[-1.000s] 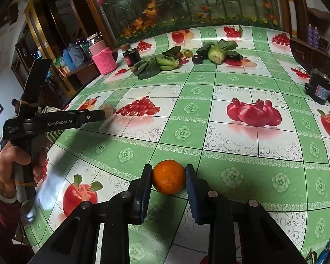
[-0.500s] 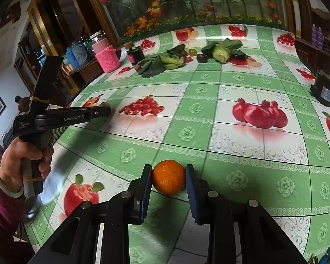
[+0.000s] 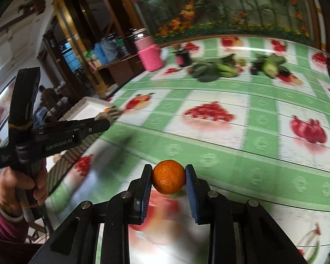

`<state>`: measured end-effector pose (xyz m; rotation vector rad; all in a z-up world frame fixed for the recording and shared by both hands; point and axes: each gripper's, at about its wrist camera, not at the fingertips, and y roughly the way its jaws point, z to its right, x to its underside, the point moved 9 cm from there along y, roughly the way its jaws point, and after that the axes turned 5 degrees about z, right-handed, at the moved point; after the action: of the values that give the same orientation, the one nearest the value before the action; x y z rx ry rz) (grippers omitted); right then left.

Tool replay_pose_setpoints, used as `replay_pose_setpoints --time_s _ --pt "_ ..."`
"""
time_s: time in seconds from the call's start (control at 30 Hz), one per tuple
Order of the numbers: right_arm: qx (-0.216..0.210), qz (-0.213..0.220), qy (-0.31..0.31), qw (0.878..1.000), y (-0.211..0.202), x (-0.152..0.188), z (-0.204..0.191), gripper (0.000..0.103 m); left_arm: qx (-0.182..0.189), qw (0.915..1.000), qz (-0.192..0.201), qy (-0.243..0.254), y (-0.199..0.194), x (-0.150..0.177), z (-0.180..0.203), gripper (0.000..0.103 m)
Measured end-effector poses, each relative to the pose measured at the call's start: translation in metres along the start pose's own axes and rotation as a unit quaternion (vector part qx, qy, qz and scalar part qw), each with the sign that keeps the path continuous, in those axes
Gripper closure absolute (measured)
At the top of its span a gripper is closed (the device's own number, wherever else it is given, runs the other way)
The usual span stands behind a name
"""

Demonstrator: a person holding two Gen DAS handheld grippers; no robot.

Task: Organize fruits
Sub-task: 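Carry the orange and beige cube over the white tray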

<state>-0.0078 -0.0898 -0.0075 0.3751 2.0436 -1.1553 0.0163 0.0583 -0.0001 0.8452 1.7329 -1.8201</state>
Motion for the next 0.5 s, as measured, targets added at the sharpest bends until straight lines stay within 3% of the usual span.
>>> replay_pose_setpoints --time_s 0.3,0.5 --pt "-0.059 -0.009 -0.04 0.997 0.03 -0.009 -0.082 0.074 -0.061 0.9977 0.016 -0.027 -0.042 0.03 -0.071 0.083" --pt "-0.092 -0.027 -0.077 0.992 0.058 -0.01 -0.139 0.074 -0.112 0.9915 0.03 -0.059 -0.068 0.047 -0.133 0.082"
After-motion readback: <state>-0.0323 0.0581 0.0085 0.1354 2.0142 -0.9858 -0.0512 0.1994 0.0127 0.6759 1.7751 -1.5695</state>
